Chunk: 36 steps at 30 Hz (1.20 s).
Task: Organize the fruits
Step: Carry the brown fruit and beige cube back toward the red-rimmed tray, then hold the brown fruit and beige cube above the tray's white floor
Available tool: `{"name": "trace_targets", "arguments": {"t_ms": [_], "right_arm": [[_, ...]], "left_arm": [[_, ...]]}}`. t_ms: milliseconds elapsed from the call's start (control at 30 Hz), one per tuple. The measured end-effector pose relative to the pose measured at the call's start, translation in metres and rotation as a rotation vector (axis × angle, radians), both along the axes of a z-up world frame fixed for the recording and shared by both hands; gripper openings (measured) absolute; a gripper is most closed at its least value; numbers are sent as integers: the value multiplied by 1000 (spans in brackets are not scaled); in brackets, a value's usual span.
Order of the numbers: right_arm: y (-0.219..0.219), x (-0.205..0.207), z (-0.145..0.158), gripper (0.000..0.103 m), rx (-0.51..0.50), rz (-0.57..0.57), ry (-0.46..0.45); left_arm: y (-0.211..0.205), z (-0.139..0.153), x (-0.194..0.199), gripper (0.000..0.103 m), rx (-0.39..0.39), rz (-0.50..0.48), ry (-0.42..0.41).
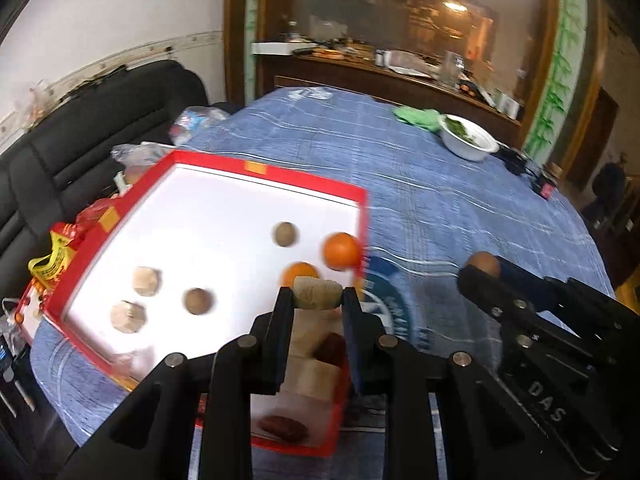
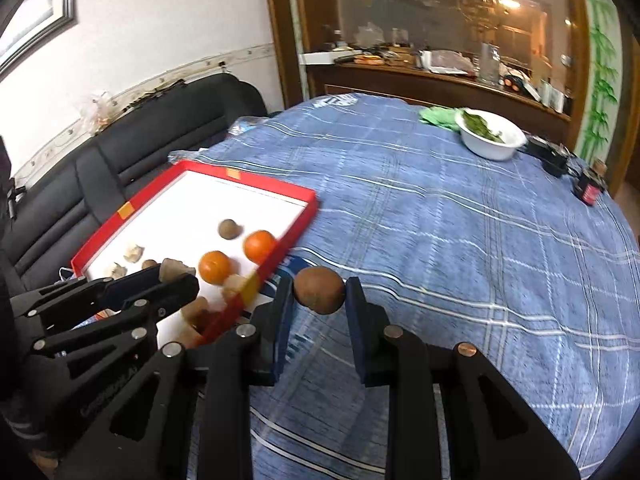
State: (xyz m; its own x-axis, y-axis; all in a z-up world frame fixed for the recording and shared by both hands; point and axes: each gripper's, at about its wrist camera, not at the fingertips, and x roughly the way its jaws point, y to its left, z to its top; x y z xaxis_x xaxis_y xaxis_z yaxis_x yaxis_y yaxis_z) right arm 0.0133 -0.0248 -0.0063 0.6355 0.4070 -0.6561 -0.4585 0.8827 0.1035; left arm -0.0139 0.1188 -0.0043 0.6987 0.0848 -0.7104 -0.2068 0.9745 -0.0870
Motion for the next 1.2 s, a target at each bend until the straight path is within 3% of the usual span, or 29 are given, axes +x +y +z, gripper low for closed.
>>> {"name": "trace_targets", "arguments": {"t_ms": [1200], "right_arm": [[85, 23, 3, 28, -13, 126, 9]], "left_arm": [[86, -13, 9, 23, 66, 238, 45]]}}
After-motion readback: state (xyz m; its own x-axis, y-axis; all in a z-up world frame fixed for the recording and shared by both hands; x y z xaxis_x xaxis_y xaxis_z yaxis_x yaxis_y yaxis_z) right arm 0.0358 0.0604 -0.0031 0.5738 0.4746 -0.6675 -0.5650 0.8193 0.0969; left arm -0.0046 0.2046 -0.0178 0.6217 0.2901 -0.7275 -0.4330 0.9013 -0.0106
